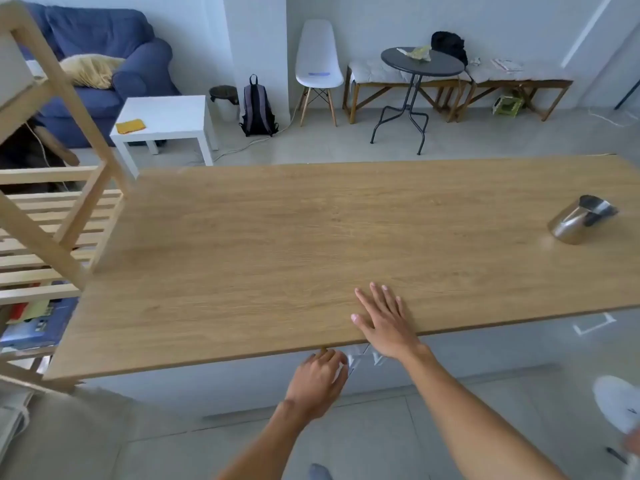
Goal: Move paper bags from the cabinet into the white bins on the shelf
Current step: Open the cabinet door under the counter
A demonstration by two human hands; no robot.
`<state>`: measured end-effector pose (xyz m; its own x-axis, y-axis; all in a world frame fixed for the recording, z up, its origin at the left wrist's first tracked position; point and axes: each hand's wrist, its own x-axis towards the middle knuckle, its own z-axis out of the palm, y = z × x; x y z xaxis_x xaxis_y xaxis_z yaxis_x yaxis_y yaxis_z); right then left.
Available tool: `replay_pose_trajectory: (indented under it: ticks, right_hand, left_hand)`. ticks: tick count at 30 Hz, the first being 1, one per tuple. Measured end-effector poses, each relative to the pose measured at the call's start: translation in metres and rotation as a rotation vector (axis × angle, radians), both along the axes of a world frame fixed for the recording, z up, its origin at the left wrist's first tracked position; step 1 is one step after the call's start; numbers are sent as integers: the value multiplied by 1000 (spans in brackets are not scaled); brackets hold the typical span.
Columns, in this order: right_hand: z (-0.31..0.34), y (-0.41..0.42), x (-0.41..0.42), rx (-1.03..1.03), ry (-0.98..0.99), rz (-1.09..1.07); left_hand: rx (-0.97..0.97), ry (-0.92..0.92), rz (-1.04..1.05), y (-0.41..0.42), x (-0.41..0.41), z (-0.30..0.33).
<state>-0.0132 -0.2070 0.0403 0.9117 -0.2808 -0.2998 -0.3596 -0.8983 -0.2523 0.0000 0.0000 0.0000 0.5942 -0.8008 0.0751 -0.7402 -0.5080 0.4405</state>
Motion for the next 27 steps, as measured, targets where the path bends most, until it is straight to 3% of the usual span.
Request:
replay_pose_trajectory:
  ticks: [8, 12, 17, 27]
  right_hand:
    - [-6, -10, -14, -18, -33, 13]
    - [-4, -10, -14, 0, -21, 15]
    - [-5, -12, -14, 20, -37, 9]
    - [-7, 4, -25, -17, -26, -15]
  left_hand:
    - [21, 291, 220, -37, -12, -15]
    - [-147, 566, 425, -42, -21, -21]
    - [-309, 913, 501, -60, -9, -15]
    - [-235, 1066, 477, -44, -25, -18]
